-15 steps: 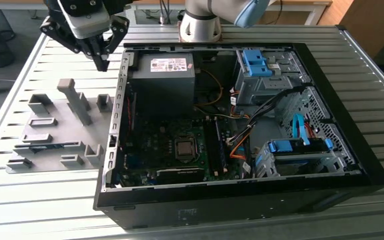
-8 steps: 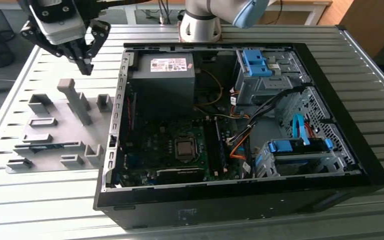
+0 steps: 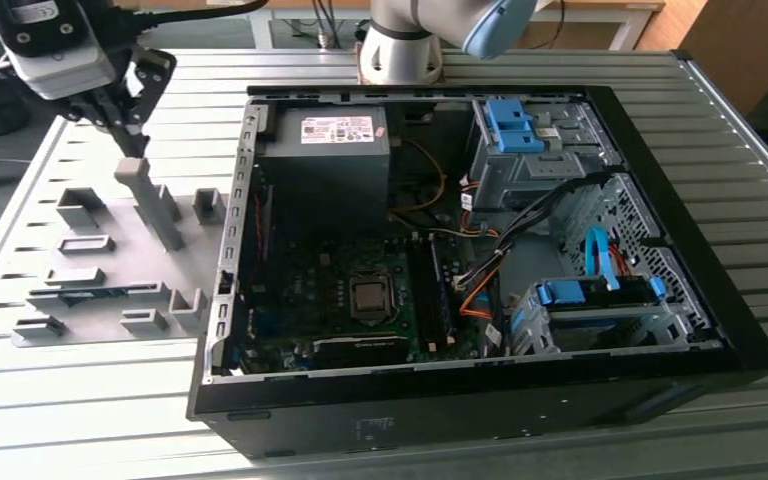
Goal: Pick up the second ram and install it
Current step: 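Reach for the second ram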
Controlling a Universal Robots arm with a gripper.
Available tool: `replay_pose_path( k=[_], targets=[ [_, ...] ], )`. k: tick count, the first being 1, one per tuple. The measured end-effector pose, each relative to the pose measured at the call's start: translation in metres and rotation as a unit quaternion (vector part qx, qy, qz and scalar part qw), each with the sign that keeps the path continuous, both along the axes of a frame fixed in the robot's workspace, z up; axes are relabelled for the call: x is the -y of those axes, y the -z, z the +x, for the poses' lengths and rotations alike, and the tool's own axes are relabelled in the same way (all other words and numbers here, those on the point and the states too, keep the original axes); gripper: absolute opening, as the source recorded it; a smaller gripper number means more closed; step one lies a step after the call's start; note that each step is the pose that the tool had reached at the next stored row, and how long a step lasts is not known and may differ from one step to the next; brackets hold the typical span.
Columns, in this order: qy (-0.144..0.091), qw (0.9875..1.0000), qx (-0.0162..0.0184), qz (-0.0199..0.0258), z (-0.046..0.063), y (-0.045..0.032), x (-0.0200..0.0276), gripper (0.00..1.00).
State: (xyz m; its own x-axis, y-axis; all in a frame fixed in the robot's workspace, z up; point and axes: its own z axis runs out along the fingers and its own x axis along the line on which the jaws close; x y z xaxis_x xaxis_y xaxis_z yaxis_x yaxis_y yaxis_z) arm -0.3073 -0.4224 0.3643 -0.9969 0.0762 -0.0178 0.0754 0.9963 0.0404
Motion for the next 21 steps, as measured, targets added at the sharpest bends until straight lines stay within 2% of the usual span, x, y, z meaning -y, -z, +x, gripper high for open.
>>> replay_pose_path(
  k=[9,16,21],
  targets=[
    [0.0,1.0,-0.0054,-0.0013,-0.01,0.0044,0.014,0.11],
    [0.0,1.0,-0.0082,-0.004,-0.022,0.0079,0.0219,0.11],
    [0.0,0.9999,-0.0094,-0.0062,-0.034,0.0109,0.0254,0.11]
  ],
)
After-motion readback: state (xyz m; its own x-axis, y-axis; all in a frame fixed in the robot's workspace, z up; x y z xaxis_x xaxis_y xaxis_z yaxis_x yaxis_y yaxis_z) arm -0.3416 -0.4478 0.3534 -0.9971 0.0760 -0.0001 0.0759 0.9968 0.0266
